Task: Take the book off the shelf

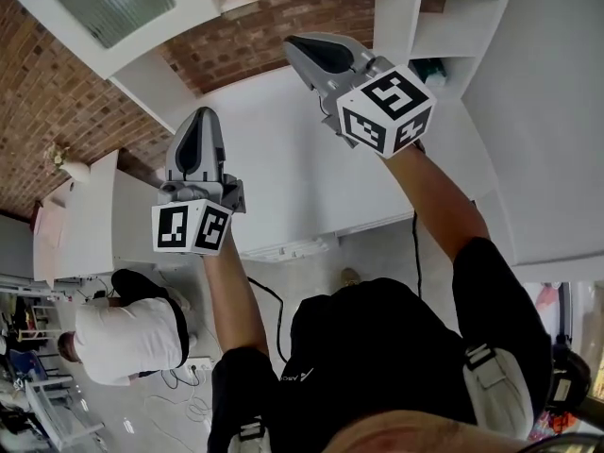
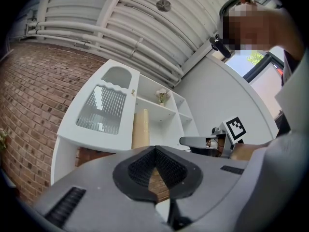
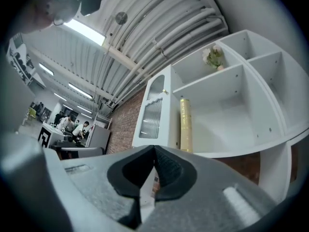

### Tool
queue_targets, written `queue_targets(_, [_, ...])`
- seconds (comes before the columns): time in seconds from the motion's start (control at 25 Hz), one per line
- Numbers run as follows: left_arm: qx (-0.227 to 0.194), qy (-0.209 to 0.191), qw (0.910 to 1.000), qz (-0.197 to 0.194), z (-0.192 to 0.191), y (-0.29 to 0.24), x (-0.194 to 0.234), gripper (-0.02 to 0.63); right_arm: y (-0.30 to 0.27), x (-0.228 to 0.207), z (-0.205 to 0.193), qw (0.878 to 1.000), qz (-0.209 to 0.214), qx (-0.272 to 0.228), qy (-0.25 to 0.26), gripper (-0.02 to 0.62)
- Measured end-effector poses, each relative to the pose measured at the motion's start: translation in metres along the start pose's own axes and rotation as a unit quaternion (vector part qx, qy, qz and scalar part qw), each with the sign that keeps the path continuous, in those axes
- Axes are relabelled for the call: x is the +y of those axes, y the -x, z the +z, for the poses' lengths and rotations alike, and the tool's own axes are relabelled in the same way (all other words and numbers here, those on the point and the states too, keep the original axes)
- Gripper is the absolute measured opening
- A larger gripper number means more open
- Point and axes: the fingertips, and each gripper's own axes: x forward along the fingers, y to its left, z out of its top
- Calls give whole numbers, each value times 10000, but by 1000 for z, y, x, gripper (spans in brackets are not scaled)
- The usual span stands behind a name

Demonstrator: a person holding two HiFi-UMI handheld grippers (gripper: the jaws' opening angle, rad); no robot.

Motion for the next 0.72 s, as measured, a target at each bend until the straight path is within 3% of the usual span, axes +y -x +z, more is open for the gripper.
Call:
queue_targets(0.24, [7, 15, 10000, -14, -5, -29, 33, -2, -45, -29, 3, 9998, -173, 49, 25, 7])
queue_targets(0.72, [-89, 120, 9979, -631, -11, -62, 83, -2, -120, -60, 17, 9962, -825, 220, 187, 155])
